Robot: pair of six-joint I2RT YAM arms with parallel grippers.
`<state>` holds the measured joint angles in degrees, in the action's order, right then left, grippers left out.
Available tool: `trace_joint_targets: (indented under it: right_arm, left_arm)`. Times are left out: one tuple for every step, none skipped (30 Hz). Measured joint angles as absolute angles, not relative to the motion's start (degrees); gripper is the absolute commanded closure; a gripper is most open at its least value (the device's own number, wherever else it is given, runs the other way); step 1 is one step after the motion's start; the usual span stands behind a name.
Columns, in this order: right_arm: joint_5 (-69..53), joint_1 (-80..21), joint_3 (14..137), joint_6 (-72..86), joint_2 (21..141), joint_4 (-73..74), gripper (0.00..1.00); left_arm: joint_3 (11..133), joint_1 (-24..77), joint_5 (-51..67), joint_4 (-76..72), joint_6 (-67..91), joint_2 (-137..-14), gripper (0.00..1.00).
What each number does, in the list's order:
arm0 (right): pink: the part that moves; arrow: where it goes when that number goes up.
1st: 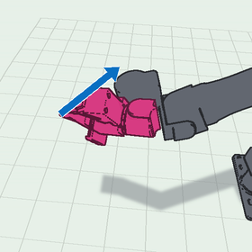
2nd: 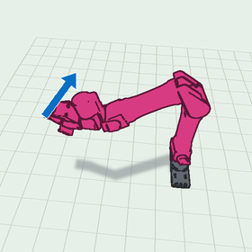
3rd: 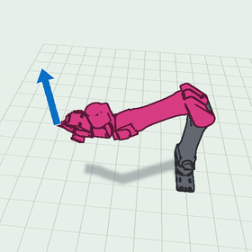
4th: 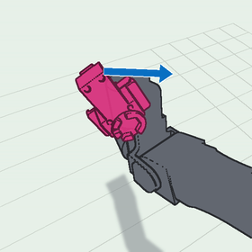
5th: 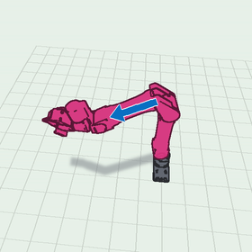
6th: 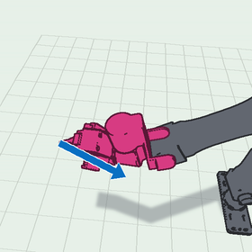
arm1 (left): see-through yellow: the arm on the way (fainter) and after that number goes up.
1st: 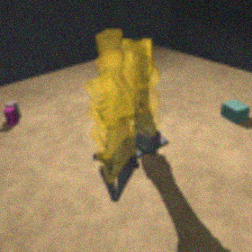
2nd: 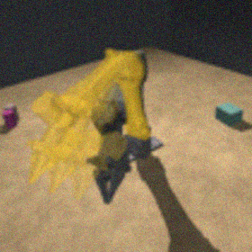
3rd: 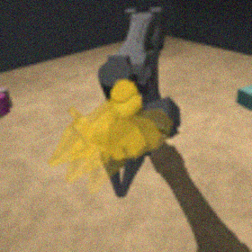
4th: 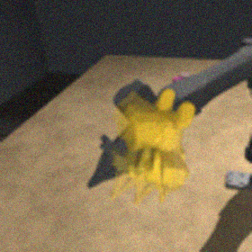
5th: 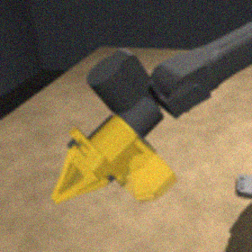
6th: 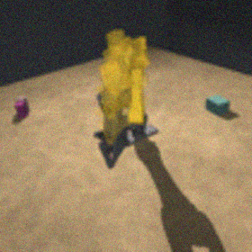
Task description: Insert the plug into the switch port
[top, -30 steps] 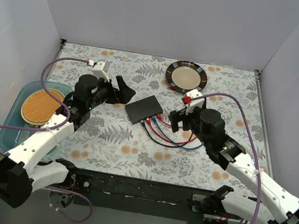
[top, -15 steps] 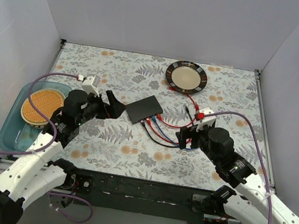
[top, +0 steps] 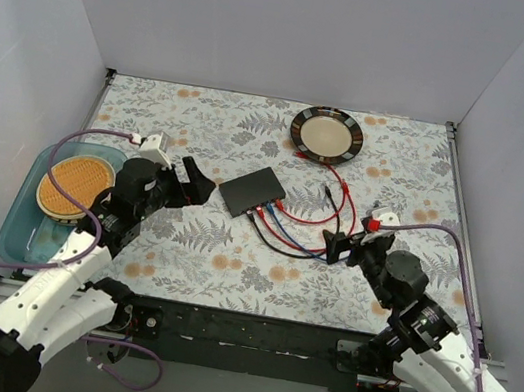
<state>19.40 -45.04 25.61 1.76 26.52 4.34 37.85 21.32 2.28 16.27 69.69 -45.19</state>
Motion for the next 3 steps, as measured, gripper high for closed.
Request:
trace_joint_targets:
  right_arm:
    - [20.2, -45.0, 24.8, 1.3, 26.3, 3.7, 0.02]
    - [21.2, -45.0, 24.3, 1.0, 26.2, 3.5, 0.01]
    - [22.5, -45.0, 24.1, 0.9, 26.3, 3.4, 0.01]
  left_arm:
    - [37.8, 21.3, 1.4, 16.2, 69.9, -45.3, 0.02]
    - [37.6, 21.3, 0.1, 15.9, 70.3, -45.4, 0.02]
    - [37.1, 21.3, -1.3, 15.0, 70.6, -45.3, 0.02]
